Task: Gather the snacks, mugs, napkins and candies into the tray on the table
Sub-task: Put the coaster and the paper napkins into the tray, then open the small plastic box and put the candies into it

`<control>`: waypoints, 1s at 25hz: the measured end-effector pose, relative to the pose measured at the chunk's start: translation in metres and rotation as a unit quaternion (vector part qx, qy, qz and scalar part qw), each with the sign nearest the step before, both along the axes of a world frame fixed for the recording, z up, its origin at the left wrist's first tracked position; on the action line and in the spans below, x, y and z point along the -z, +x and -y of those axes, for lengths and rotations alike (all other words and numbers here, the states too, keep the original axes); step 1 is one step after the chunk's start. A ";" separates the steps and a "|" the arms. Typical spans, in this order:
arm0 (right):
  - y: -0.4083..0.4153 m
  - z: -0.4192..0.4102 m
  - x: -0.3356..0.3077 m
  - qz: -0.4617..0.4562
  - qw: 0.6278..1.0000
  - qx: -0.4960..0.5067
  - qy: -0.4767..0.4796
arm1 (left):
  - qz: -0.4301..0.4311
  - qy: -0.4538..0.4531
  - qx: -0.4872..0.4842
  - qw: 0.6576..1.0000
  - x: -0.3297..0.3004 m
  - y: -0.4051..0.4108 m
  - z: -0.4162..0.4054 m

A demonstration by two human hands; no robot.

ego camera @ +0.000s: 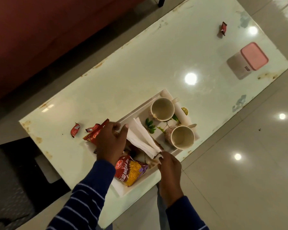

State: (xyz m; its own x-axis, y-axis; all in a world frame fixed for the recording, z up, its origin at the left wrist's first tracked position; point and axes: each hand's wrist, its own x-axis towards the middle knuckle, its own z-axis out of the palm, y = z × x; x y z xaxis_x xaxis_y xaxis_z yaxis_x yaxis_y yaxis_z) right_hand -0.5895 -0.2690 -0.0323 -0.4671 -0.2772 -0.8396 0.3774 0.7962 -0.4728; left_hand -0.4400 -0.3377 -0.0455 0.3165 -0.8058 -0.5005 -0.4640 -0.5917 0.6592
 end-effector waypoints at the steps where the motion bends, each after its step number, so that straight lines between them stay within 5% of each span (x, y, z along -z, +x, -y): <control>1: 0.002 -0.003 -0.003 -0.091 0.994 -0.053 -0.015 | 0.000 0.016 -0.031 0.999 -0.006 -0.003 -0.008; 4: 0.004 -0.015 -0.001 -0.283 0.897 -0.308 -0.142 | 0.017 0.032 -0.070 0.997 -0.009 -0.009 -0.025; 7: 0.008 -0.012 0.006 -0.232 0.815 -0.518 -0.119 | 0.036 0.014 -0.031 0.999 0.000 -0.011 -0.031; 10: 0.005 -0.007 0.002 -0.260 0.775 -0.565 -0.116 | 0.069 -0.021 -0.010 0.997 -0.002 -0.017 -0.036; 13: -0.016 0.002 -0.021 -0.264 0.780 -0.523 -0.221 | 0.118 -0.065 -0.060 0.989 -0.017 -0.019 -0.054; 17: -0.082 0.033 -0.060 -0.282 0.789 -0.444 -0.317 | 0.140 -0.005 -0.230 0.963 -0.019 -0.004 -0.096; 20: -0.143 0.068 -0.056 -0.294 0.826 -0.405 -0.260 | 0.093 0.054 -0.343 0.933 -0.012 0.016 -0.128; 25: -0.193 0.130 0.013 -0.194 0.861 -0.458 -0.102 | 0.018 0.135 -0.322 0.937 0.025 0.050 -0.143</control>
